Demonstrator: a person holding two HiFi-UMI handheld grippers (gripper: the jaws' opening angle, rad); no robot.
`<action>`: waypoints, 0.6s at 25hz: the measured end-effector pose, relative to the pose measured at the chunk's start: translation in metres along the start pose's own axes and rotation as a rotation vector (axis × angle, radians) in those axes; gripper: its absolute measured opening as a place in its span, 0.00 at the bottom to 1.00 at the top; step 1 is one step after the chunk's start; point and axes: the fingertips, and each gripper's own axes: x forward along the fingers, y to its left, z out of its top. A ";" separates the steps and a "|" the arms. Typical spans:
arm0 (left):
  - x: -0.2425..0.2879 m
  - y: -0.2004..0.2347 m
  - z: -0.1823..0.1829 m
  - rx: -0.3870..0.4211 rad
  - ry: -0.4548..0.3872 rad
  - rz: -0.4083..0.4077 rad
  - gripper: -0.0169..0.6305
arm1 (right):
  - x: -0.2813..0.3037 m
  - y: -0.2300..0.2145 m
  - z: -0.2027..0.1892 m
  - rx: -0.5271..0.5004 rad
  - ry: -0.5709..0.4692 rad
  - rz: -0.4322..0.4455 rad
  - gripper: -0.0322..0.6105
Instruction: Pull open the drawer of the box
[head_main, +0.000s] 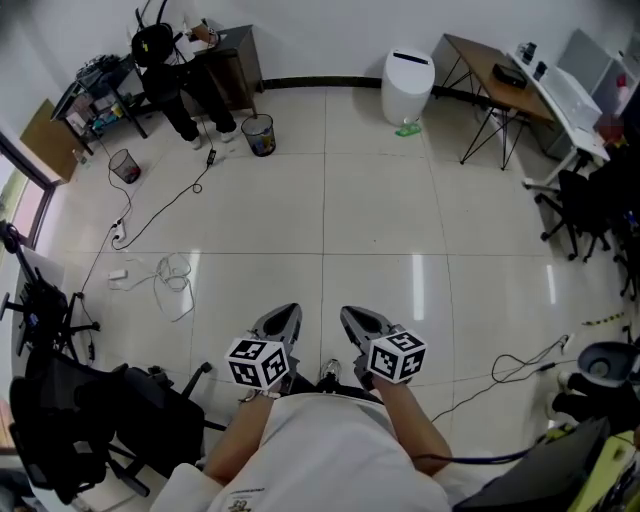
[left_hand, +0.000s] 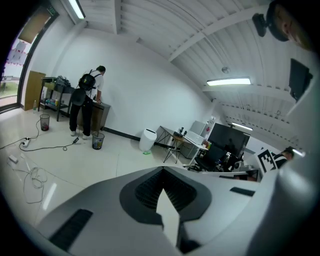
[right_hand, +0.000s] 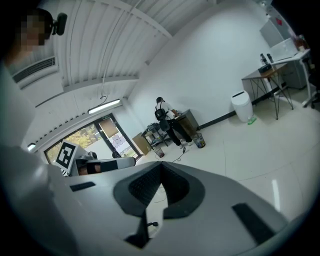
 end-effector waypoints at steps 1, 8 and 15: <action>0.004 -0.002 -0.001 0.005 0.010 -0.005 0.03 | -0.002 -0.004 0.001 0.007 -0.006 -0.006 0.03; 0.028 -0.017 -0.008 0.024 0.061 -0.066 0.03 | -0.013 -0.025 0.000 0.050 -0.037 -0.061 0.03; 0.067 -0.038 0.002 0.047 0.088 -0.145 0.03 | -0.032 -0.058 0.016 0.080 -0.082 -0.138 0.03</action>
